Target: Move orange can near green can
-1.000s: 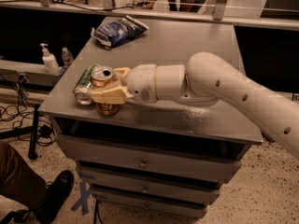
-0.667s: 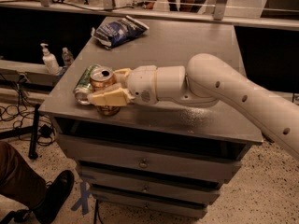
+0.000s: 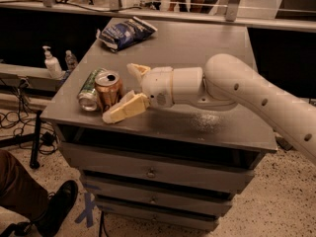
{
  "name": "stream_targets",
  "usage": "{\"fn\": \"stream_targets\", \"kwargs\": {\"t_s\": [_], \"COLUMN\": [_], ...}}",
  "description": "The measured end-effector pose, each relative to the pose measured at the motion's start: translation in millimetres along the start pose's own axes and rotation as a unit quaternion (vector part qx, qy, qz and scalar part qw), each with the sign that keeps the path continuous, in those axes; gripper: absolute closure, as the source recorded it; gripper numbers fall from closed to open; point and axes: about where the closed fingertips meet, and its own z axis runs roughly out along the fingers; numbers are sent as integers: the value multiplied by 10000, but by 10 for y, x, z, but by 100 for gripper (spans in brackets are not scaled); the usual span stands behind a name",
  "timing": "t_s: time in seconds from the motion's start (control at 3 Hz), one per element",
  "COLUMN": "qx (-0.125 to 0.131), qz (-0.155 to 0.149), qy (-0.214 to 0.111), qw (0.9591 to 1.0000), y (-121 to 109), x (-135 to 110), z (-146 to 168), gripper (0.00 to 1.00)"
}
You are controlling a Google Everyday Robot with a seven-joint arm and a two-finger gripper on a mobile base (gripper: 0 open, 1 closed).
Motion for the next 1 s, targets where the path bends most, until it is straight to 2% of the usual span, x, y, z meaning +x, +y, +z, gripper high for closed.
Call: {"fn": "stream_targets", "kwargs": {"t_s": [0.33,0.67,1.0], "qx": [356,921,1454], "qz": [-188,-445,-437], "qy": [263,669,1192], "qw": [9988,9925,9812], "y": [-310,-750,-1133], "x": [58,98,47], "z": [-390,-1089,-1707], "gripper": [0,0,0]}}
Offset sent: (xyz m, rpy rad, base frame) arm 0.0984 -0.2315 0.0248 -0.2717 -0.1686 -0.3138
